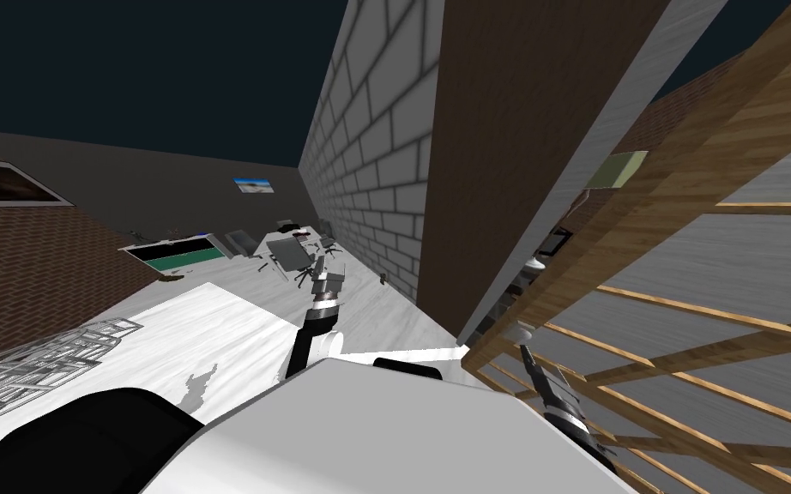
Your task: Pull the door open
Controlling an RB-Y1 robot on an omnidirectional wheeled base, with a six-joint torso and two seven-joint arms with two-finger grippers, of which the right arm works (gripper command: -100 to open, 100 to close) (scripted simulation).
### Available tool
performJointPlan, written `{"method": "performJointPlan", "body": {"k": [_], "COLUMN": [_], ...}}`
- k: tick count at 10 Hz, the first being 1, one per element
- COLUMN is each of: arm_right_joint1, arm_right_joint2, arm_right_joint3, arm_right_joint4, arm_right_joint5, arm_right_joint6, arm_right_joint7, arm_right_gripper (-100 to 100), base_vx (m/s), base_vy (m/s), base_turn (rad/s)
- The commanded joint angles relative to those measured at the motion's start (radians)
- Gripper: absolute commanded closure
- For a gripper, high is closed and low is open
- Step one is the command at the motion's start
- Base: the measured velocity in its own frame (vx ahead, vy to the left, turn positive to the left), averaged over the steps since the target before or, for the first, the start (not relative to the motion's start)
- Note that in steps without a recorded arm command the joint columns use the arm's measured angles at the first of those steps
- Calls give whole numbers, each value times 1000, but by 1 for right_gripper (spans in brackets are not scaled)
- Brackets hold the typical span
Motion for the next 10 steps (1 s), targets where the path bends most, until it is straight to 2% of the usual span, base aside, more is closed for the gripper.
{"method": "performJointPlan", "body": {"k": [1,4,5,10], "arm_right_joint1": [10,24,24,40], "arm_right_joint2": [-5,-9,-9,-14], "arm_right_joint3": [-1,2,2,6], "arm_right_joint4": [-9,30,30,77], "arm_right_joint5": [4,40,40,81], "arm_right_joint6": [3,30,30,61], "arm_right_joint7": [30,122,126,223], "arm_right_gripper": [-100,-100,-100,-100], "base_vx": [4,0,-2,1], "base_vy": [33,57,52,49], "base_turn": [-21,-51,-19,-38]}}
